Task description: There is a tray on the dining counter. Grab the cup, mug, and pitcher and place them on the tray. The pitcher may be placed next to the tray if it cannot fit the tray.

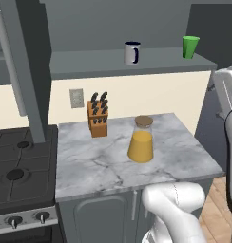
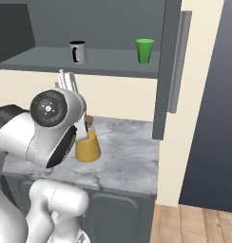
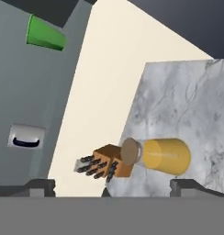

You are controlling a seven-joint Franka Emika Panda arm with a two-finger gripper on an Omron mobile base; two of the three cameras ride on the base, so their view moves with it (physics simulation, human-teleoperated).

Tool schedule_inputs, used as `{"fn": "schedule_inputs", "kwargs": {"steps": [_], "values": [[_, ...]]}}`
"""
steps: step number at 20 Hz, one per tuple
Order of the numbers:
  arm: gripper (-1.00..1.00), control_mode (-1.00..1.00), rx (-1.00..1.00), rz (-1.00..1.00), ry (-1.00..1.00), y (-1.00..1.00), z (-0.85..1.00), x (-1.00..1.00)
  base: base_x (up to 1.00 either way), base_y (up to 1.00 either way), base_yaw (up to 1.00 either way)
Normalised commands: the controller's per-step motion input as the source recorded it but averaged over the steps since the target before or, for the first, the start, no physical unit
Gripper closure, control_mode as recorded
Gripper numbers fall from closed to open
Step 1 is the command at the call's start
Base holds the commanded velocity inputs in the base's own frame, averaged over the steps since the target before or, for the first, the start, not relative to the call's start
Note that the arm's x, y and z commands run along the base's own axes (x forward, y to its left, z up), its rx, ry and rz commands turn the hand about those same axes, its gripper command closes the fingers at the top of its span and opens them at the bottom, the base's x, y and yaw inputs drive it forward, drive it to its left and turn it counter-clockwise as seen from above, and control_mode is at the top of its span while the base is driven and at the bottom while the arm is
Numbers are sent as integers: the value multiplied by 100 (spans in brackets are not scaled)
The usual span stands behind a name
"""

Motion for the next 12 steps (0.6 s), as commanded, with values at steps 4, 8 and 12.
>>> {"fn": "schedule_inputs", "kwargs": {"steps": [4, 8, 12], "values": [[-100, -100, 14, -14, -1, -3, 50, 4, 0, 0, 0], [-100, -100, 6, -19, 0, -1, 31, 19, 0, 0, 0], [-100, -100, 0, -7, -3, -17, 19, 24, 0, 0, 0]]}}
